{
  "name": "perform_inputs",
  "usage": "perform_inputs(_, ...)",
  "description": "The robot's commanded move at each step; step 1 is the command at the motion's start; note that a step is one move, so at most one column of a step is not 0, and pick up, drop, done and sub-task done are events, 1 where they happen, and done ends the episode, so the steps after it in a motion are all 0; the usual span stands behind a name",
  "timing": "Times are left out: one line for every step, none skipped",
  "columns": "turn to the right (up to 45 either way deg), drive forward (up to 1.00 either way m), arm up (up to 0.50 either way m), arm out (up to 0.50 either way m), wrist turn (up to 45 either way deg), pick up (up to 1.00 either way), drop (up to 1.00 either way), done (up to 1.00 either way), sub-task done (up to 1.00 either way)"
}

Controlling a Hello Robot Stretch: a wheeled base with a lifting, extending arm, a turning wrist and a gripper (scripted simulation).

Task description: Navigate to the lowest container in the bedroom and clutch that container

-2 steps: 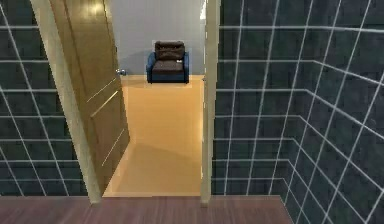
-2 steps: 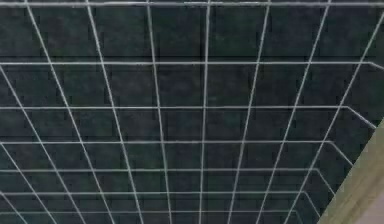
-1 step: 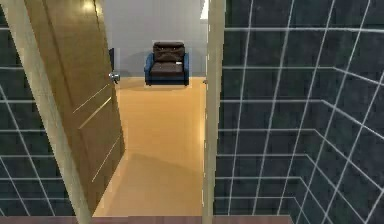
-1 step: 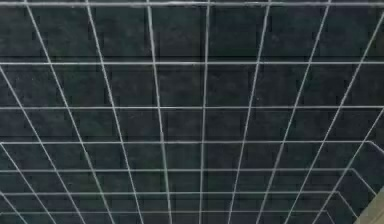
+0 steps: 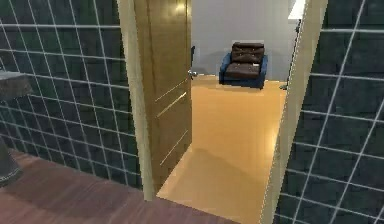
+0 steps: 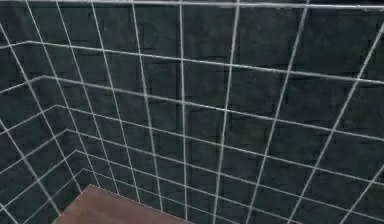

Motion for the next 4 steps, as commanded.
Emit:
perform_inputs(0.0,1.00,0.00,0.00,0.0,0.00,0.00,0.00,0.00)
perform_inputs(-15.0,0.00,0.00,0.00,0.0,0.00,0.00,0.00,0.00)
perform_inputs(0.0,0.15,0.00,0.00,0.0,0.00,0.00,0.00,0.00)
perform_inputs(36.0,0.00,0.00,0.00,0.0,0.00,0.00,0.00,0.00)
